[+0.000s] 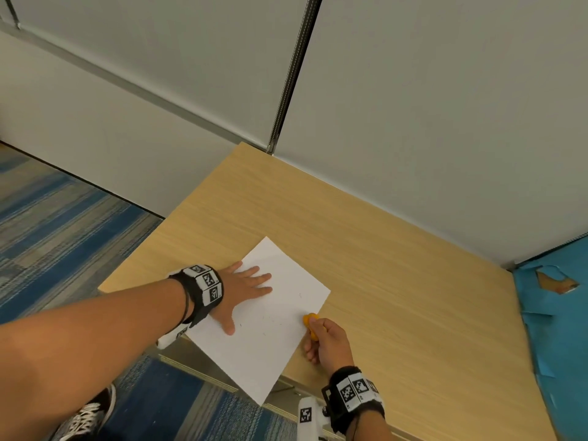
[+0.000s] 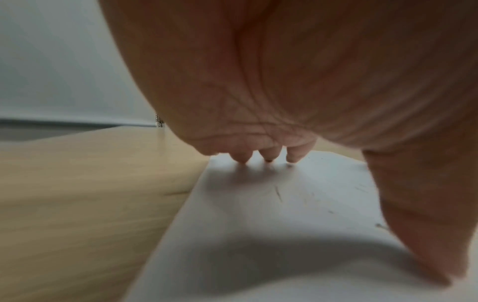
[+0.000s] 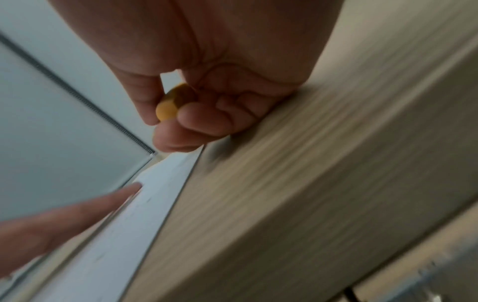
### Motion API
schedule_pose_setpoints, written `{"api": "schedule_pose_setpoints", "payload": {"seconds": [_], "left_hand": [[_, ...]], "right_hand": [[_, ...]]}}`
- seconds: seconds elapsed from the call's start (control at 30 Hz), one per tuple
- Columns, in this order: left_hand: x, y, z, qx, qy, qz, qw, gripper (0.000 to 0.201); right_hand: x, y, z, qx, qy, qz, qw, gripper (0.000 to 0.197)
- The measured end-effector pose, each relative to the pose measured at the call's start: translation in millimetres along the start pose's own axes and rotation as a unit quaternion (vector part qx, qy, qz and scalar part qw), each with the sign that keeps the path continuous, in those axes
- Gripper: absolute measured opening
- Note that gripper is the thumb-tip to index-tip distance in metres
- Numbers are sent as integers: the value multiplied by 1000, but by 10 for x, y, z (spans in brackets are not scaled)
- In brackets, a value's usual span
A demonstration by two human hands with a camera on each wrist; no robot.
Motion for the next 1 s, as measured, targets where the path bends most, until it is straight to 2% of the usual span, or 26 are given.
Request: {"api": "schedule_pose_setpoints", "payload": {"seconds": [0.1, 0.2, 0.37, 0.5, 0.57, 0.67, 0.73, 0.83, 0.9, 1.0], "left_hand": [[-78, 74, 12, -25, -56, -10, 998, 125], [-146, 158, 125, -44, -42, -32, 998, 132], [-142, 228, 222, -60, -30, -41, 997, 144], [-120, 256, 232, -71, -30, -44, 996, 145], [-119, 261, 239, -74, -32, -43, 996, 145], [-127, 276, 247, -74, -34, -44, 996, 145], [-118, 272, 252, -71, -31, -46, 996, 145], [-117, 289, 255, -74, -25, -45, 996, 145], [-115, 277, 251, -73, -25, -48, 996, 145], [-109, 284, 266, -73, -32, -48, 996, 145]], "right_hand": [[96, 30, 151, 36, -97, -25, 994, 35], [213, 114, 336, 64, -203, -45, 976, 36], [178, 255, 434, 39, -295, -59, 953, 53], [79, 109, 603, 128, -338, -60, 930, 57], [150, 209, 509, 100, -349, -61, 930, 55], [277, 391, 343, 31, -328, -56, 943, 44], [273, 334, 464, 77, -323, -38, 943, 40], [207, 209, 649, 186, -347, -27, 919, 41], [299, 309, 592, 168, -370, -35, 913, 43], [483, 465, 428, 60, -394, -68, 915, 41]]}}
Point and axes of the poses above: each hand's wrist, its own y-axis towards the middle knuckle, its own z-axis out of the palm, x = y × z, the point moved 5 cm from there along y, towards the middle knuckle, and after that the axes turned 6 degrees about y, right-handed, at the moved point
